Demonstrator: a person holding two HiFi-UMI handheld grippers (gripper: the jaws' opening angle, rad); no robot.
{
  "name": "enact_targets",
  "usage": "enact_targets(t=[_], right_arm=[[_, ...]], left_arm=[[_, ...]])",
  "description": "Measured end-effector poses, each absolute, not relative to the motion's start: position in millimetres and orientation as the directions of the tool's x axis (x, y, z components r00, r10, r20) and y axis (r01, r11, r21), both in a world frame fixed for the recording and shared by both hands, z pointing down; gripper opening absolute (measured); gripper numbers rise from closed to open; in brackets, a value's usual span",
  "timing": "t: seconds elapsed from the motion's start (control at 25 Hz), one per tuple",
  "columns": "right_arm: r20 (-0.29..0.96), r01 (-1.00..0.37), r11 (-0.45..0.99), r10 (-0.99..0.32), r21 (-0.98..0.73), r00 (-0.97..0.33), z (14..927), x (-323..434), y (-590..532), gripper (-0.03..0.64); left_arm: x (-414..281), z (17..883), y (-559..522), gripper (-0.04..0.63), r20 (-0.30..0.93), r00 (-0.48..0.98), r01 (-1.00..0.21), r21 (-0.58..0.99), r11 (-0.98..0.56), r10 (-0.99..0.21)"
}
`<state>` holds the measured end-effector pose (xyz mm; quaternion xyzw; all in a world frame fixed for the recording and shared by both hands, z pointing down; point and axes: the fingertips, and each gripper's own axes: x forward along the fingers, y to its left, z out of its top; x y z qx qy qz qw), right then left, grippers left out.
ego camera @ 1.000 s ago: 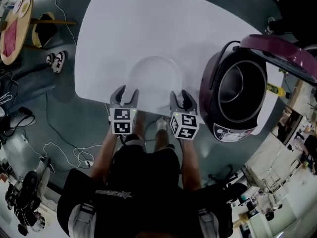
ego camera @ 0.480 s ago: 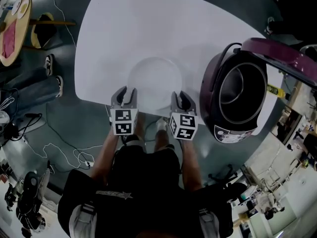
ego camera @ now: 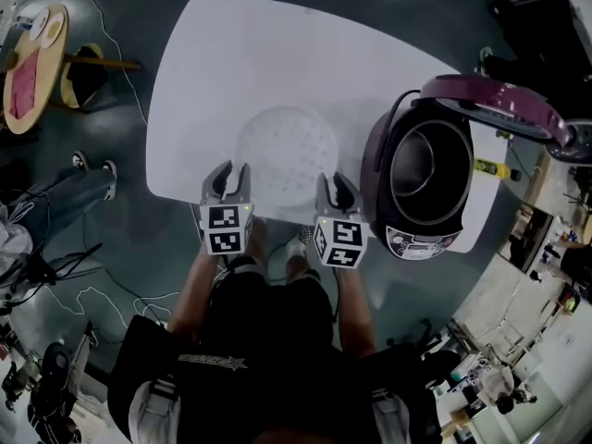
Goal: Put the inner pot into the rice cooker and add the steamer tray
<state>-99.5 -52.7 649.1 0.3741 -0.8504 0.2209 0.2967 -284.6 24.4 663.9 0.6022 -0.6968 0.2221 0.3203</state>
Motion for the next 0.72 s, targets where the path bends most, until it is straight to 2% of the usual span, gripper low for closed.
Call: enact_targets(t=[0.4, 0.72], right_arm=[[0.548, -0.799, 0.593, -0.639, -0.094, -0.539, 561, -95, -73, 0.107], [0.437, -0.863, 0.503, -0.769, -0.037, -0.467, 499, -68, -90, 0.107]], left_arm=[[-288, 575, -15, 0.114, 0.59, -0.053, -0.992, 0.063, 0.112, -0.806], [-266, 515, -57, 0.111, 0.474, 0.034, -0.999, 0.051, -0.01, -0.88]])
